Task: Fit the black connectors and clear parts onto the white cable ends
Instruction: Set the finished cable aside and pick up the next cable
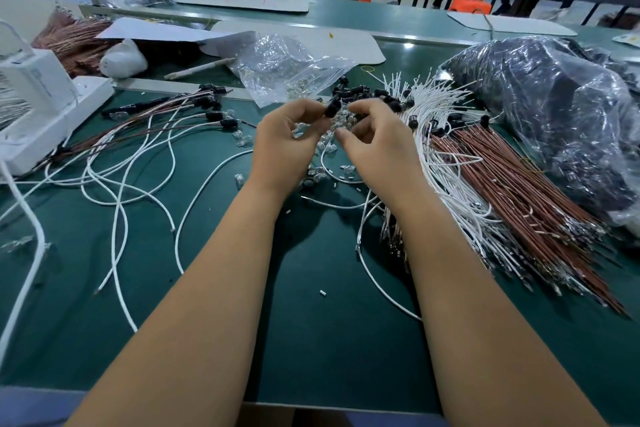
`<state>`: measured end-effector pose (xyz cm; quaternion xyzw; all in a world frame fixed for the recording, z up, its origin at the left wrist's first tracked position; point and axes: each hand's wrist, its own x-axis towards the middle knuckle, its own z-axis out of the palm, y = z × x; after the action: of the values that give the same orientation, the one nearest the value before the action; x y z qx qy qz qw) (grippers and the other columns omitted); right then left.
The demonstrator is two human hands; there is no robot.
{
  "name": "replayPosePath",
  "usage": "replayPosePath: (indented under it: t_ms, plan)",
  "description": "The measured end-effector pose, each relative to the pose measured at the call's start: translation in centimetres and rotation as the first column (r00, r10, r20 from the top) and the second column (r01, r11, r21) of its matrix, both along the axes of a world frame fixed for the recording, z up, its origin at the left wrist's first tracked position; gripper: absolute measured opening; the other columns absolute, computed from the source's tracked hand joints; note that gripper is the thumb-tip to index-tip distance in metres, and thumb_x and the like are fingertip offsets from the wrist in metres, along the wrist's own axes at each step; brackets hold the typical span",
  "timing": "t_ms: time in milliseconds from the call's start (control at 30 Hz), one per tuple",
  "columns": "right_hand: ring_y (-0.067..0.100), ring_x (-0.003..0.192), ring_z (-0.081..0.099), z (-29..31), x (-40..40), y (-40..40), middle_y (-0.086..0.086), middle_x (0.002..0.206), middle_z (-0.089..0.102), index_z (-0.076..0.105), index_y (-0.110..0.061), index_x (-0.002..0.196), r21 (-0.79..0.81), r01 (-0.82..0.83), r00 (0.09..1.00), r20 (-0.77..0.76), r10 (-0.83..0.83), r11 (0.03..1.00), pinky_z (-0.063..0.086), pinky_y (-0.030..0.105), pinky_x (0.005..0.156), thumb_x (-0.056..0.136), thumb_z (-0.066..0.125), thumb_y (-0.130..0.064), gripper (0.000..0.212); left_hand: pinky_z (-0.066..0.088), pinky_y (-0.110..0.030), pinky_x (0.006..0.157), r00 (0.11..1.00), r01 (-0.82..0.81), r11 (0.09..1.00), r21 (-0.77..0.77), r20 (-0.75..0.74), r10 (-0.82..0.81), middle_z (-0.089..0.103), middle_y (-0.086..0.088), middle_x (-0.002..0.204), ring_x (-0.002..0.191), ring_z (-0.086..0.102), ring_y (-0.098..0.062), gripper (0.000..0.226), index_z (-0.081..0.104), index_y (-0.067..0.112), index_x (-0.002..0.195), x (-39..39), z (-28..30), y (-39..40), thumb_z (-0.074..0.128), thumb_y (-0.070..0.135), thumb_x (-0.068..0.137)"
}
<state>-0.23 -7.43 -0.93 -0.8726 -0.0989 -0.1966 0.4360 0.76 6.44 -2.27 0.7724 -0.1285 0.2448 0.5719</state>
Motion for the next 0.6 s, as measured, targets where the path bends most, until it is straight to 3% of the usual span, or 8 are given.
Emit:
replayPosePath:
  t_ms: [100,200,300,500,600]
  plan:
    - [0.013,0.078,0.059,0.06,-0.04,-0.50,-0.007,0.084,0.061,0.063,-0.022,0.102,-0.346,-0.005,0.993,-0.114,-0.037,0.938,0.048,0.028,0.068,0.089,0.060,-0.031,0.016,0.052,-0.027,0.085,0.997,0.069,0.987,-0.146,-0.030,-0.075,0.067,-0.009,0.087,0.087,0.064,-0.018,0.011,0.065,0.006,0.095,0.08,0.13,0.08,0.067,0.000,0.086]
    - [0.016,0.088,0.056,-0.11,0.03,-0.54,-0.006,0.091,0.057,0.064,-0.024,0.100,-0.500,-0.051,0.979,-0.198,-0.057,0.864,0.048,0.031,0.073,0.085,0.061,-0.032,0.017,0.053,-0.026,0.086,0.986,0.149,0.950,-0.276,-0.027,-0.163,0.065,-0.014,0.088,0.082,0.068,-0.011,0.017,0.061,0.002,0.098,-0.03,0.40,-0.06,0.060,-0.010,0.087]
    - [0.016,0.089,0.053,-0.22,0.15,-0.59,-0.006,0.090,0.052,0.066,-0.023,0.103,-0.509,-0.063,0.981,-0.190,-0.040,0.858,0.043,0.028,0.075,0.086,0.063,-0.027,0.018,0.051,-0.022,0.084,0.972,0.211,0.920,-0.330,-0.027,-0.233,0.067,-0.011,0.085,0.080,0.068,-0.006,0.021,0.059,0.005,0.095,-0.14,0.62,-0.29,0.055,-0.014,0.088]
    - [0.019,0.090,0.060,-0.14,0.00,-0.54,0.001,0.095,0.065,0.067,-0.015,0.103,-0.398,-0.003,0.994,-0.097,-0.039,0.917,0.050,0.034,0.080,0.093,0.059,-0.017,0.014,0.051,-0.029,0.090,0.947,0.307,0.880,-0.364,0.024,-0.320,0.069,-0.006,0.085,0.087,0.065,-0.019,0.024,0.061,0.009,0.086,-0.29,0.86,-0.16,0.056,-0.014,0.086]
    - [0.015,0.083,0.058,-0.01,0.00,-0.50,-0.001,0.091,0.064,0.067,-0.013,0.105,-0.314,0.040,0.998,-0.033,-0.053,0.949,0.046,0.028,0.073,0.093,0.057,-0.011,0.015,0.051,-0.027,0.088,0.944,0.316,0.876,-0.363,0.030,-0.328,0.071,0.001,0.082,0.086,0.066,-0.015,0.024,0.061,0.010,0.086,-0.26,0.80,-0.14,0.056,-0.014,0.087]
